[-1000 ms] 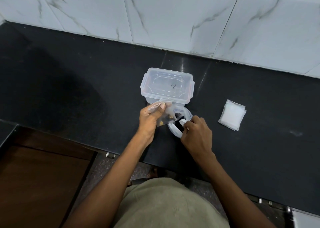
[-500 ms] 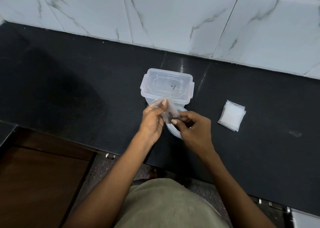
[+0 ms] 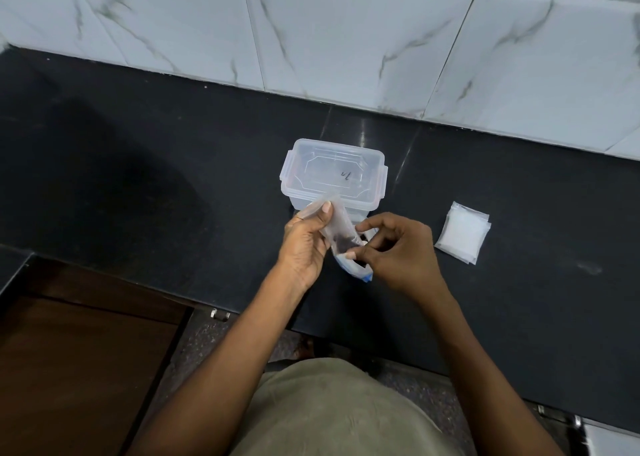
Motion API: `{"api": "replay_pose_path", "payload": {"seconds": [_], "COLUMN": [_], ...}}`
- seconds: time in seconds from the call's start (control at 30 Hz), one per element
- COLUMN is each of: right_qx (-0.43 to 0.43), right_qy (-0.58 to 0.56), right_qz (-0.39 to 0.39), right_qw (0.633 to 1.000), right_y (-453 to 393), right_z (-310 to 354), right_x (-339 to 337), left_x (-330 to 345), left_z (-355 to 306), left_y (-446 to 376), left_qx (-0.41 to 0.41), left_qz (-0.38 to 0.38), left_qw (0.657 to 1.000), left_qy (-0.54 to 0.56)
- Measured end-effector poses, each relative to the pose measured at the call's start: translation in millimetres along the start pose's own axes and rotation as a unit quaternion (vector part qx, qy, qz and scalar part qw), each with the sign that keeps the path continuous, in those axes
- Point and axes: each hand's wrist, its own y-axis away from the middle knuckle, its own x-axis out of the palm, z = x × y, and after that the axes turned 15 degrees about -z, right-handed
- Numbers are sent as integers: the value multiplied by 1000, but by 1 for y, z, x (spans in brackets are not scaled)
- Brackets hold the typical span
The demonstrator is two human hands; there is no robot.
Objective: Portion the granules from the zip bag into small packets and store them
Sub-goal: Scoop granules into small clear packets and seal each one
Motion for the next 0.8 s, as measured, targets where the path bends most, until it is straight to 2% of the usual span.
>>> {"api": "replay_pose_path", "payload": {"seconds": [0.07,0.13,0.23,0.33,0.43,0.53,0.6,0.8], "right_qx": [22,13,36,13,35,36,19,-12], "right_qy": [-27,3,-32,39,13,72,79,-38], "right_qz": [19,17,43,31,81,115,90,-25], "right_qw": [999,1000,998,999,996,990,993,999], "right_y": [-1,-4,-8,-11,-14,-16,-15,-17], "right_z": [1,0,-2,-5,-6,-12,-13,-8], "right_x": [-1,-3,-6,-7,-9,-11,-11,-1], "left_x": [1,0,0,1,1,0,0,3], "left_z": [-2,-1,-2,-1,1,0,0,4], "left_y": [1,0,1,2,1,-1,-1,6], "left_qx": [-17,-3,2,15,20,34,44,73], "left_qz": [1,-7,-7,-21,-24,-14,-3,38], "left_qw": [1000,1000,1000,999,998,995,992,978], "left_qy": [-2,-13,-9,-31,-51,-91,-121,-191]}}
